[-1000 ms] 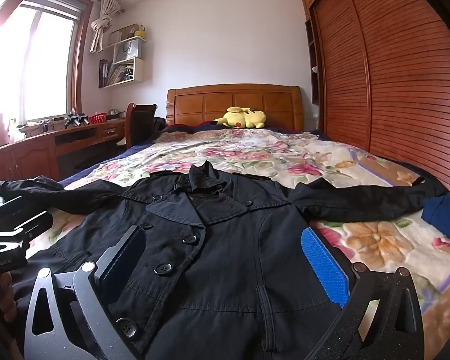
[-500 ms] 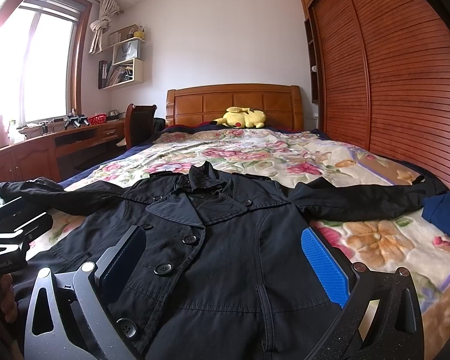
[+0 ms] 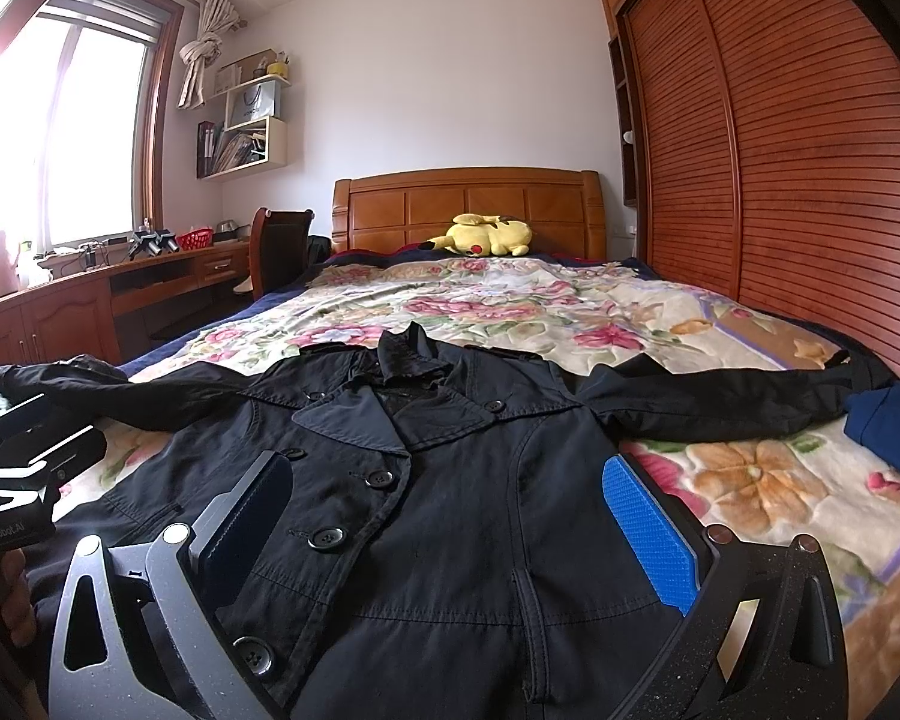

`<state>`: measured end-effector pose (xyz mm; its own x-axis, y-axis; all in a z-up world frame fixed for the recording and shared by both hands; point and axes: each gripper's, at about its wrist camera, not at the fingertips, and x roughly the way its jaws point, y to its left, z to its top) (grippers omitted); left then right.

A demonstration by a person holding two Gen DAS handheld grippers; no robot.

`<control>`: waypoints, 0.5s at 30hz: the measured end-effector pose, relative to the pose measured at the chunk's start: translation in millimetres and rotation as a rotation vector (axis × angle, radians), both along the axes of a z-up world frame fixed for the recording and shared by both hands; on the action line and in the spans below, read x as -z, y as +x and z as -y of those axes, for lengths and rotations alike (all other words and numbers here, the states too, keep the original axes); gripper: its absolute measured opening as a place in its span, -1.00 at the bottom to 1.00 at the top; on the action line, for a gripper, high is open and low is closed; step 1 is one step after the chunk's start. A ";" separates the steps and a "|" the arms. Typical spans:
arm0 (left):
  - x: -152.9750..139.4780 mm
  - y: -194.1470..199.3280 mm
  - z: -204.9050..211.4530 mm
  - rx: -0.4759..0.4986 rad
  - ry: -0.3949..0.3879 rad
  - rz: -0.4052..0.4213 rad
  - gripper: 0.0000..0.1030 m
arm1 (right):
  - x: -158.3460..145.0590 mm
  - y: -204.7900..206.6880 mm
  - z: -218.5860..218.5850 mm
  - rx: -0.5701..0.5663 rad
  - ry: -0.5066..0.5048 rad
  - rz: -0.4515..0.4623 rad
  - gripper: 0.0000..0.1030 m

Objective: Fold large clothes

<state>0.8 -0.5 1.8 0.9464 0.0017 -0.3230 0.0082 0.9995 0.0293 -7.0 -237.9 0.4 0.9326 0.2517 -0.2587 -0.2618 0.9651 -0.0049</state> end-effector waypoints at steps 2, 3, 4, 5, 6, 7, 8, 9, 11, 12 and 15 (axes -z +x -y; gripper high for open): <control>-0.1 0.2 0.0 0.000 0.000 -0.001 1.00 | 0.3 0.0 -0.3 0.000 0.000 -0.001 1.00; 0.1 -0.1 0.1 0.000 0.001 -0.001 1.00 | 0.3 0.0 -0.2 0.000 0.000 -0.001 1.00; 0.2 -0.2 0.1 0.000 0.001 -0.001 1.00 | 0.4 0.0 -0.4 0.000 0.000 -0.001 1.00; 0.3 -0.2 0.2 0.000 0.001 -0.001 1.00 | 0.6 -0.1 -0.7 0.000 0.000 -0.001 1.00; 0.4 -0.2 0.2 0.000 0.001 -0.001 1.00 | 0.6 0.0 -0.7 -0.001 0.000 -0.001 1.00; 0.3 -0.1 0.2 0.000 0.001 -0.001 1.00 | 0.4 0.1 -0.2 -0.001 -0.002 0.001 1.00; 0.4 -0.2 0.2 0.000 0.002 -0.001 1.00 | 1.2 -0.1 -0.8 -0.001 -0.001 0.001 1.00; 0.5 -0.2 0.2 0.000 0.002 -0.001 1.00 | 1.4 -0.1 -1.0 -0.001 -0.001 0.000 1.00; 0.4 0.1 0.3 0.000 0.001 -0.003 1.00 | 1.3 0.0 -0.8 -0.001 0.000 0.000 1.00; 0.6 -0.3 0.3 0.000 0.003 -0.002 1.00 | 1.2 -0.7 -1.0 -0.001 0.000 0.000 1.00; -1.2 -1.3 -2.2 0.004 0.002 -0.007 1.00 | 1.4 -1.5 -2.8 -0.005 -0.002 -0.004 1.00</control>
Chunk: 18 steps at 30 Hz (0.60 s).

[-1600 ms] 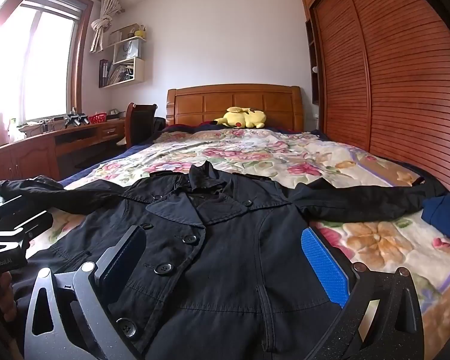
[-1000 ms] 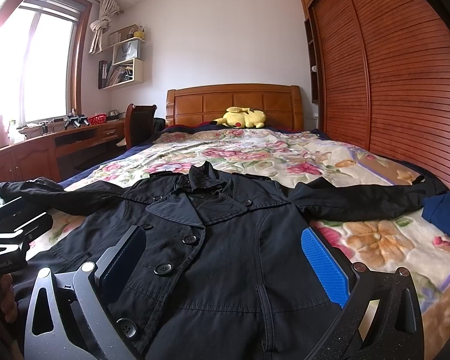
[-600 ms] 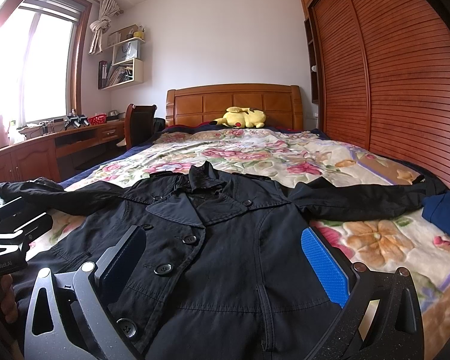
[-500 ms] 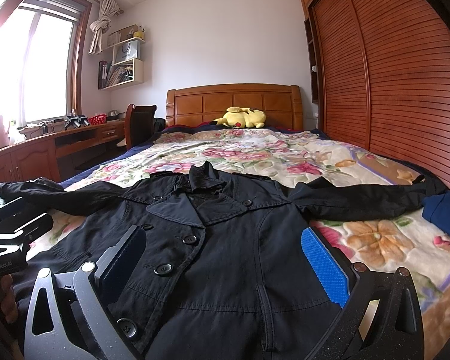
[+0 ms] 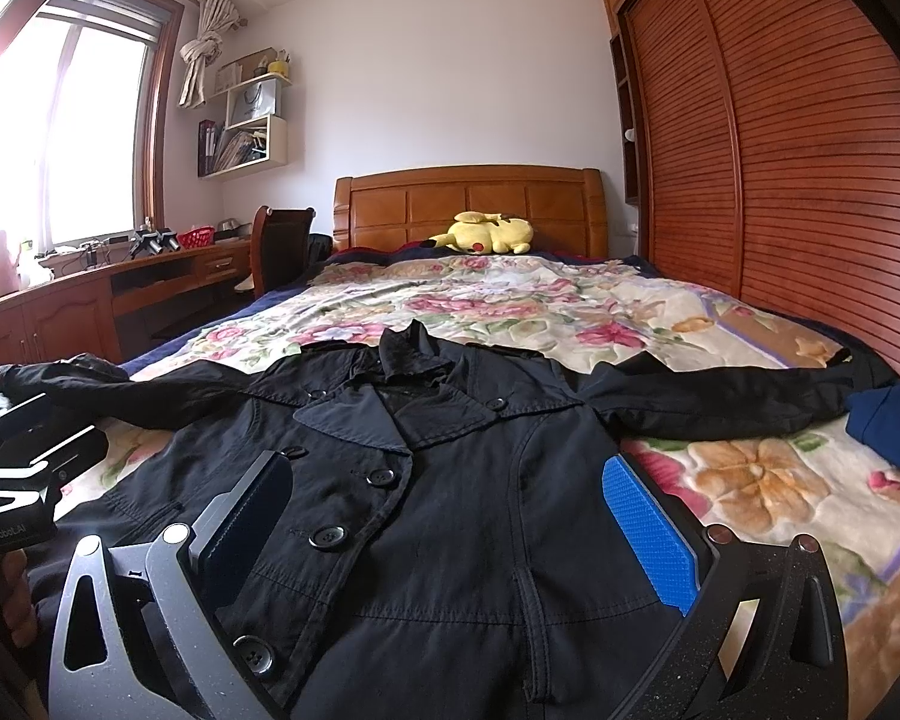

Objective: Fold large clothes

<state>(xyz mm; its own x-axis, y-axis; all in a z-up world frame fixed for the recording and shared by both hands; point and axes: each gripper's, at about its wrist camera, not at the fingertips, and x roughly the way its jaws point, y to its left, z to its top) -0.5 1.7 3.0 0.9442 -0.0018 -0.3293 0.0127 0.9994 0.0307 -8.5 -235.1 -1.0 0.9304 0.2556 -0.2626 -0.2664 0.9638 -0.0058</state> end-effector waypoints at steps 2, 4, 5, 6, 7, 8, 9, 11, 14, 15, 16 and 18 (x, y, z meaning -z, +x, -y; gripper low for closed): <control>1.0 -0.5 1.2 0.005 -0.003 -0.008 1.00 | -0.6 -1.6 -2.3 -0.006 0.000 -0.004 1.00; -2.6 -0.4 0.2 0.017 0.000 -0.034 1.00 | -2.6 -3.4 -1.3 -0.008 0.003 -0.007 1.00; -5.0 7.8 2.5 0.018 0.013 -0.052 1.00 | -4.0 -3.1 -0.6 -0.010 0.004 -0.011 1.00; -6.7 7.4 2.5 0.014 0.027 -0.065 1.00 | -5.8 -4.8 -2.2 -0.016 0.008 -0.016 1.00; -5.9 7.0 4.0 0.014 0.036 -0.057 1.00 | -7.2 -2.5 -1.0 -0.018 0.010 -0.020 1.00; -7.1 8.5 2.2 0.015 0.045 -0.063 1.00 | -7.7 -1.1 -0.8 -0.024 0.011 -0.025 1.00; -8.3 8.5 -0.4 0.017 0.042 -0.057 1.00 | -9.5 -2.4 -3.5 -0.033 0.012 -0.028 1.00; -10.0 8.0 -6.4 0.016 0.031 -0.041 1.00 | -11.6 -2.5 -4.9 -0.043 0.017 -0.035 1.00; -14.4 10.4 -16.8 0.009 0.067 -0.091 1.00 | -16.3 -3.4 -12.0 -0.068 0.015 -0.045 1.00; -15.6 10.2 -21.5 0.006 0.074 -0.098 1.00 | -17.9 -3.9 -15.1 -0.077 0.012 -0.047 1.00; -16.7 11.0 -24.5 0.003 0.097 -0.099 1.00 | -19.9 -4.7 -19.7 -0.087 0.007 -0.049 1.00; -18.7 12.5 -32.8 -0.004 0.123 -0.109 1.00 | -21.8 -3.0 -25.1 -0.105 0.001 -0.056 1.00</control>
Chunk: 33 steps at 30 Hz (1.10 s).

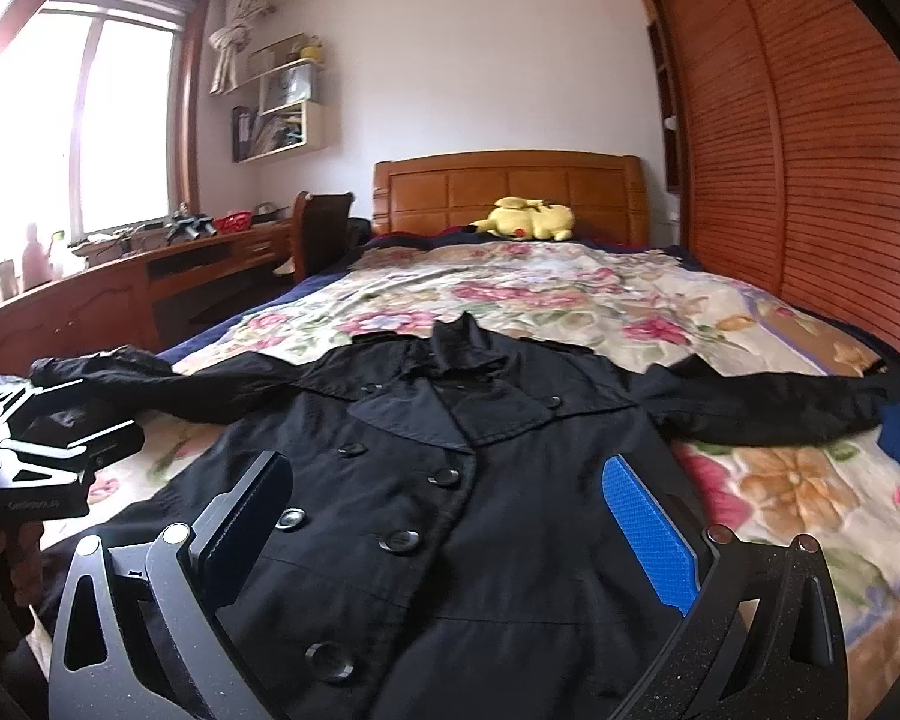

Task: Fold large clothes
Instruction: 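Move the left tool toward the cuff of the coat sleeve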

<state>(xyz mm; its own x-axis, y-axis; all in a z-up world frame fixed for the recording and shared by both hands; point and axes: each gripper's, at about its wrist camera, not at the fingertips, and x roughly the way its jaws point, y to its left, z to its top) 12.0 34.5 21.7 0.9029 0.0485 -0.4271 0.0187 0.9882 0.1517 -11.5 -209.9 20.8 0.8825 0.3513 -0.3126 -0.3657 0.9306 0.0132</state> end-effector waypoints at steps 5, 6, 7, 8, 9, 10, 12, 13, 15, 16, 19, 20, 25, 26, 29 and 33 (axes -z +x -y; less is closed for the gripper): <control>-4.5 6.5 -24.4 -0.036 0.031 -0.024 1.00 | -3.1 0.0 -19.9 -0.047 -0.018 -0.018 1.00; -3.8 8.1 -31.2 -0.043 0.019 -0.028 1.00 | -3.9 1.2 -20.0 -0.050 -0.018 -0.021 1.00; -3.8 9.6 -37.0 -0.048 0.014 -0.034 1.00 | -5.1 2.5 -24.6 -0.059 -0.018 -0.026 1.00; -2.8 11.1 -41.9 -0.051 0.004 -0.041 1.00 | -6.0 4.7 -26.9 -0.065 -0.017 -0.030 1.00; -2.1 13.3 -48.9 -0.056 -0.007 -0.056 1.00 | -6.7 7.4 -28.9 -0.072 -0.015 -0.035 1.00; -1.7 14.9 -54.8 -0.061 -0.010 -0.063 1.00 | -7.8 10.1 -32.2 -0.079 -0.015 -0.041 1.00; 1.7 19.6 -65.3 -0.073 -0.027 -0.099 1.00 | -9.0 14.8 -37.2 -0.081 -0.020 -0.044 1.00; 2.1 21.6 -71.1 -0.080 -0.025 -0.113 1.00 | -9.9 16.9 -40.7 -0.083 -0.024 -0.047 1.00; 2.8 25.0 -82.4 -0.092 -0.022 -0.127 1.00 | -11.1 22.4 -47.1 -0.092 -0.024 -0.054 1.00; 3.3 26.9 -89.4 -0.099 -0.026 -0.136 1.00 | -11.1 24.8 -50.0 -0.094 -0.024 -0.056 1.00; 2.4 31.1 -109.2 -0.116 -0.034 -0.146 1.00 | -13.0 33.9 -60.8 -0.105 -0.024 -0.063 1.00; 0.5 31.2 -114.7 -0.121 -0.024 -0.137 1.00 | -13.9 37.5 -65.2 -0.113 -0.025 -0.067 1.00; -1.8 43.6 -150.9 -0.152 -0.035 -0.178 1.00 | -11.5 52.0 -84.5 -0.150 -0.032 -0.070 1.00; -2.2 46.2 -157.8 -0.160 -0.038 -0.185 1.00 | -10.3 53.2 -85.7 -0.157 -0.037 -0.068 1.00; -6.4 51.5 -176.6 -0.172 -0.057 -0.200 1.00 | -6.1 58.4 -89.1 -0.180 -0.050 -0.070 1.00; -11.1 61.2 -195.5 -0.186 -0.056 -0.221 1.00 | 1.1 67.3 -84.8 -0.198 -0.048 -0.096 1.00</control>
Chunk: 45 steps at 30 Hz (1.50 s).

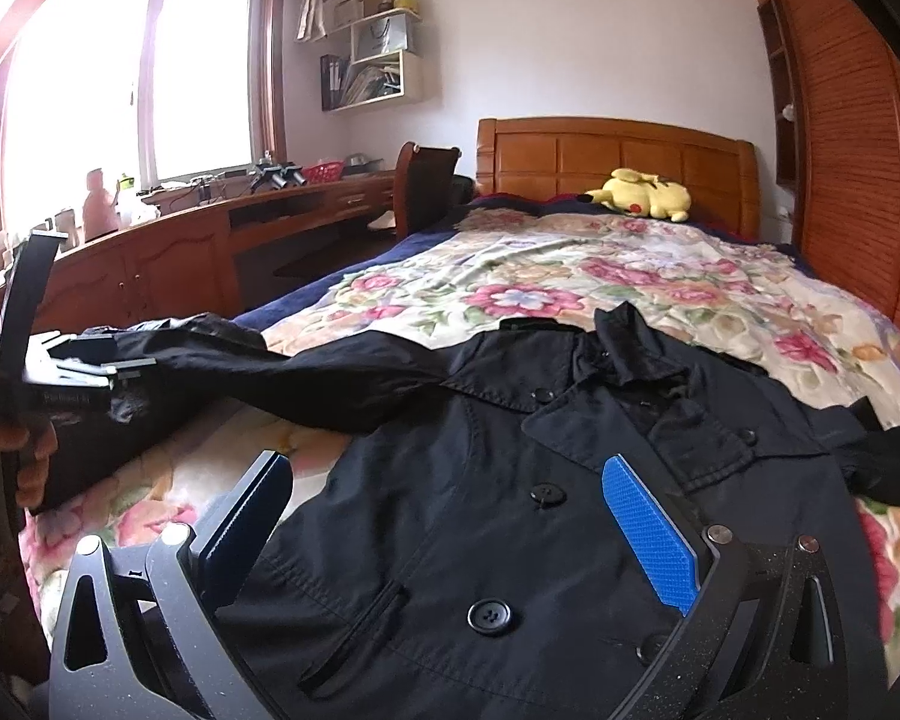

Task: Fold large clothes
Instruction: 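Move the left tool toward the cuff of the coat sleeve, then close the left tool on the black coat sleeve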

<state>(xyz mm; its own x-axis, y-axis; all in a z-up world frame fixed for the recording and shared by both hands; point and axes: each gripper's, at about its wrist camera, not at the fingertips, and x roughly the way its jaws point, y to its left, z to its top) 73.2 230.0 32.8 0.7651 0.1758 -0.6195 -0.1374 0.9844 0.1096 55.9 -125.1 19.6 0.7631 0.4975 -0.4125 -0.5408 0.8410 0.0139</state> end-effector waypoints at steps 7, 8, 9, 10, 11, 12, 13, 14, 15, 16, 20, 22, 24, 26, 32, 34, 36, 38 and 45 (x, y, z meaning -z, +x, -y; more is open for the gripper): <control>-20.2 5.4 -40.9 -0.054 0.033 -0.011 0.91 | 4.4 12.1 7.4 -0.001 -0.009 -0.043 1.00; -21.9 6.1 -49.3 -0.062 0.028 -0.020 0.87 | 3.3 12.3 8.1 -0.001 -0.010 -0.045 1.00; -21.8 7.6 -55.5 -0.072 0.035 -0.031 0.85 | 2.3 12.8 8.5 -0.001 -0.011 -0.045 1.00; -21.0 9.4 -60.5 -0.077 0.043 -0.044 0.81 | 1.5 12.7 10.4 0.001 -0.011 -0.045 1.00; -18.9 11.3 -66.7 -0.091 0.058 -0.061 0.77 | 0.7 12.5 12.0 0.001 -0.012 -0.045 1.00; -16.1 13.5 -72.0 -0.107 0.068 -0.085 0.76 | 0.1 11.5 10.6 0.002 -0.013 -0.046 1.00; -12.4 15.7 -77.9 -0.117 0.067 -0.104 0.75 | 0.2 8.7 3.8 0.004 -0.014 -0.045 1.00; -7.9 18.6 -83.1 -0.124 0.061 -0.125 0.75 | -0.2 8.6 3.8 0.004 -0.013 -0.048 1.00; -3.2 20.3 -87.8 -0.130 0.058 -0.148 0.75 | -0.9 8.0 1.9 0.003 -0.012 -0.049 1.00; 0.7 20.8 -91.1 -0.129 0.056 -0.171 0.75 | 0.3 7.9 -4.3 0.003 -0.015 -0.047 1.00; 16.8 23.2 -91.2 -0.103 0.067 -0.240 0.75 | 0.6 7.8 -5.6 -0.003 -0.019 -0.044 1.00; 20.5 25.1 -88.7 -0.105 0.086 -0.249 0.75 | 1.1 7.4 -5.1 -0.003 -0.020 -0.045 1.00; 23.2 28.7 -86.3 -0.109 0.111 -0.261 0.75 | 2.2 7.4 -5.2 -0.004 -0.022 -0.047 1.00; 25.5 33.0 -84.5 -0.109 0.138 -0.263 0.71 | 2.5 7.0 -4.1 -0.003 -0.025 -0.049 1.00; 20.2 45.2 -85.0 -0.079 0.172 -0.268 -0.49 | -1.0 7.7 4.5 0.018 -0.029 -0.035 1.00; 18.7 47.9 -83.4 -0.076 0.173 -0.274 -0.64 | -1.9 9.0 9.2 0.040 -0.044 -0.018 1.00; 13.9 49.8 -78.0 -0.080 0.190 -0.254 -0.81 | -1.5 11.8 15.8 0.059 -0.051 -0.013 1.00; 5.6 50.2 -72.3 -0.071 0.168 -0.221 -0.93 | -1.8 17.5 25.2 0.074 -0.037 -0.036 1.00; -36.2 46.0 0.2 0.071 0.154 -0.069 -1.00 | -7.5 21.7 48.0 0.123 -0.010 -0.061 1.00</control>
